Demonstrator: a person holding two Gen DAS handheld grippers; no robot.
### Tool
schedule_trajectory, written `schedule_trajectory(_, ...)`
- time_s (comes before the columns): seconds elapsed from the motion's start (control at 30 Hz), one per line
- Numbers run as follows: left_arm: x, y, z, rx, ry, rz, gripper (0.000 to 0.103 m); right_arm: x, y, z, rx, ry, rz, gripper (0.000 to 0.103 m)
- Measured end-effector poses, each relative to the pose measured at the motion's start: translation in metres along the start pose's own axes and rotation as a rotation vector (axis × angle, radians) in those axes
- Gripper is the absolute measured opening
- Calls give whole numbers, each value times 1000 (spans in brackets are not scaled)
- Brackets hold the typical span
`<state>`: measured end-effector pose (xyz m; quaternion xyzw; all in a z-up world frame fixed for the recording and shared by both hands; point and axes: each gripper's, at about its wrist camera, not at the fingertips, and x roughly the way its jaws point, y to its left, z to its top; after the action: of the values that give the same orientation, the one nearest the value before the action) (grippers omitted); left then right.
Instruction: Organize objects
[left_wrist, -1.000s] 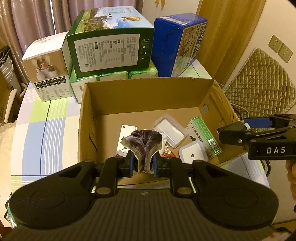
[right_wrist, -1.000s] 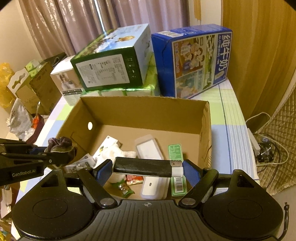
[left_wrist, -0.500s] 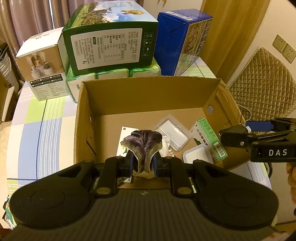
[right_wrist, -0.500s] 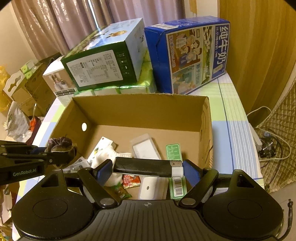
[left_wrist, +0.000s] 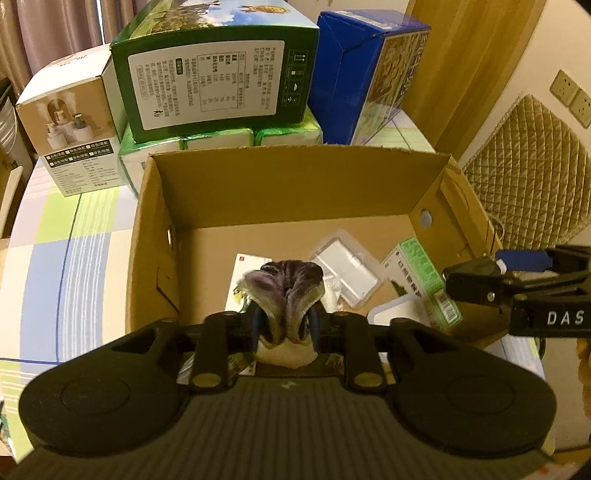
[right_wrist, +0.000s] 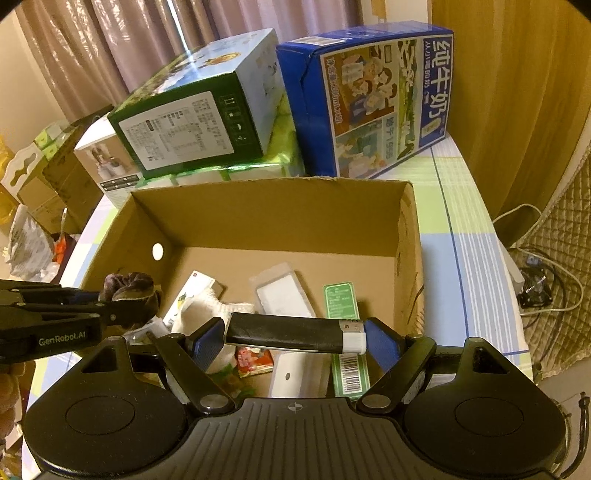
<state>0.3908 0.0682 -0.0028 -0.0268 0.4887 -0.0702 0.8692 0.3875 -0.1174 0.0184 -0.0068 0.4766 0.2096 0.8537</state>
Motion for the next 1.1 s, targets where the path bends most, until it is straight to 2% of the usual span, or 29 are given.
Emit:
schedule_trajectory(0.07,1,1,1,-7,-9,9,43,0,-2,0,6,0,1,79)
schedule_trajectory(0.23,-3,2,-2,13,-21,34,45,0,-2,0,16,-1,15,79)
schedule_trajectory(0.3,-6,4,-3,26,-28,42,48,1,-2,1,20,0,17,79)
schedule_trajectory(0.37,-10,6,-5,34,-37,48,58,3,-1,3,30,1,23,79)
schedule_trajectory(0.43,-15,9,-7,42,-48,58,61,5,-1,4,40,0,44,80)
schedule_trajectory(0.5,-20,12,-9,44,-56,61,66,6,-6,6,79,-16,87,94)
schedule_trajectory(0.53,-23,14,-10,40,-61,59,69,6,-8,7,101,-24,98,96)
schedule_trajectory(0.6,-29,17,-15,33,-71,57,74,2,-11,7,123,-38,106,96)
schedule_trajectory(0.67,-36,18,-19,29,-85,52,84,-5,-12,6,124,-47,102,96)
schedule_trajectory(0.87,-64,12,-42,2,-154,32,102,-33,-14,-13,128,-64,96,97)
schedule_trajectory(1.1,-103,-6,-77,2,-197,36,102,-74,-6,-51,88,-73,68,101)
